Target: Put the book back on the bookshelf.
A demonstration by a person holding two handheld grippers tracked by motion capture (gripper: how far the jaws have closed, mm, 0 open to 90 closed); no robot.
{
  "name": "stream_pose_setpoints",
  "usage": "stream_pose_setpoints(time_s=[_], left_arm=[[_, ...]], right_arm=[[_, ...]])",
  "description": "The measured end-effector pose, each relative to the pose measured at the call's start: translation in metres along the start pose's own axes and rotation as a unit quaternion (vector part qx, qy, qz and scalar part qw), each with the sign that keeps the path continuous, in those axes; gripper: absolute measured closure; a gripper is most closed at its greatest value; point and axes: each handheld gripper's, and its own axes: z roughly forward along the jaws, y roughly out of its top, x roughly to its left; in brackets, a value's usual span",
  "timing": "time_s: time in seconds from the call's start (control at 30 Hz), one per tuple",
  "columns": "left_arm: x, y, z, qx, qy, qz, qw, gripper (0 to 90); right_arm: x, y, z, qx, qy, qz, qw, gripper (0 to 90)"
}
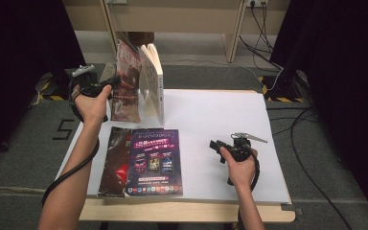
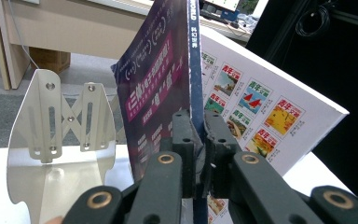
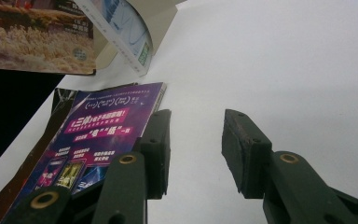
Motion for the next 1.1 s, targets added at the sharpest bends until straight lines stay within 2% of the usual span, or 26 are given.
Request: stream_pose_setpoints(time_s=[0.4,0.53,0.57,0.6,0.7,0.73,0.77,0.83,0.9,0.97,1.1], left_arm=[[0.003,0.001,0.016,0.007,0.006,-0.004,0.9999,84.5],[0.003,0.004,0.024,0.0,0.008,-0.002,1.0,84.5],[0.002,0.005,0.025,-0.002,0.009,-0.001,1.0,84.5],[0.002,0.007,0.027,-0.005,0.011,0.0,0.9999,84.5],[0.003,0.01,0.033,-0.02,0.015,0.003,0.9997,84.4],[0.004,0.01,0.035,-0.026,0.017,0.005,0.9995,84.5],[0.005,0.009,0.038,-0.032,0.02,0.007,0.9993,84.4],[0.008,0.005,0.044,-0.039,0.024,0.009,0.9989,84.4],[0.011,-0.001,0.048,-0.04,0.034,0.012,0.9986,84.3],[0.015,-0.01,0.052,-0.037,0.037,0.013,0.9985,84.3],[0.018,-0.02,0.051,-0.046,0.029,0.01,0.9985,84.2]], right_arm=[[-0.002,0.0,0.001,-0.001,0.001,0.0,1.0,62.5],[-0.004,0.0,0.001,-0.001,-0.001,0.002,1.0,62.5],[-0.004,-0.001,0.001,0.003,-0.001,0.009,1.0,62.5],[-0.005,-0.001,0.001,0.0,-0.001,0.004,1.0,62.5],[-0.007,-0.001,0.002,-0.002,-0.002,0.0,1.0,62.5],[-0.007,-0.001,0.002,-0.001,-0.002,0.005,1.0,62.5],[-0.008,0.0,0.002,-0.002,-0.004,0.0,1.0,62.5],[-0.008,-0.001,0.002,0.002,-0.003,0.007,1.0,62.5],[-0.009,-0.001,0.002,0.005,-0.003,0.013,0.9999,62.5],[-0.01,-0.002,0.003,0.002,-0.002,0.007,1.0,62.5],[-0.012,-0.002,0.003,0.003,-0.004,0.006,1.0,62.5]])
